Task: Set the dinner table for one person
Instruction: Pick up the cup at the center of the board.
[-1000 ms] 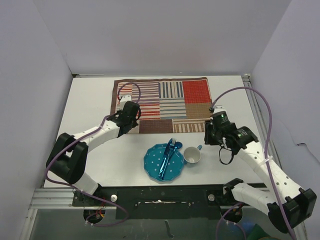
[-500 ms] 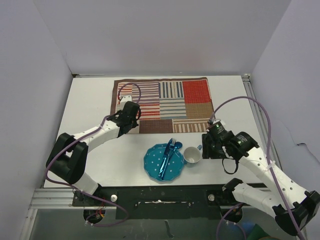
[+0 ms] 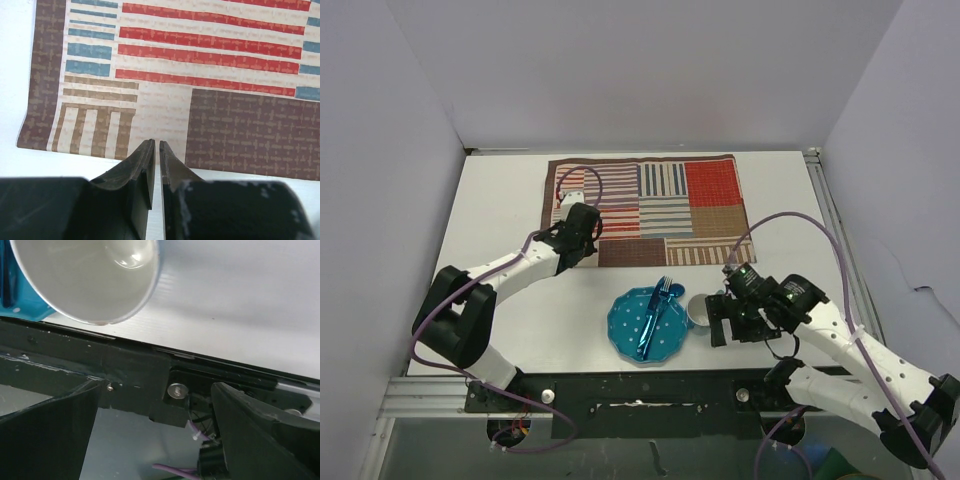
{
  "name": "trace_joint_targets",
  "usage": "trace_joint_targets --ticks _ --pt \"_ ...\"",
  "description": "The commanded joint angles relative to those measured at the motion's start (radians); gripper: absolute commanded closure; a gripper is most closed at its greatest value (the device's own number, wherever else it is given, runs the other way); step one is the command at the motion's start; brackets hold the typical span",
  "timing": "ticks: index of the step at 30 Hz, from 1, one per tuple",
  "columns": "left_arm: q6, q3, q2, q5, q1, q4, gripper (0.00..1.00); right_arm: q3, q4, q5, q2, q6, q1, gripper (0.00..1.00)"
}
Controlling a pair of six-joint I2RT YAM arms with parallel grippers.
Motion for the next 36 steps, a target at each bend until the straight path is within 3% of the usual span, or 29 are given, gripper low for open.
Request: trace_joint_targets --ticks 1,12,33,34,36 --pt "-0.005 0.050 -0.014 0.006 -0.011 0.010 0.90 -0.032 0.165 -0.089 0.004 -0.037 0.014 0.02" --pt "-0.004 0.043 -0.033 -0.013 -0.015 0.006 0.89 0.044 0.368 -0.060 0.192 -0.148 0.013 0.02" --pt "0.004 0.019 -0.026 -0.031 -0.013 0.021 0.89 0.072 0.469 0.206 0.511 -0.124 0.021 0.02" --pt "0.004 0.019 -0.026 -0.030 -0.014 0.021 0.89 0.074 0.471 0.218 0.521 -0.118 0.021 0.04" --pt "0.004 0.017 -0.026 -0.031 -0.014 0.020 0.89 0.081 0.470 0.237 0.539 -0.111 0.021 0.22"
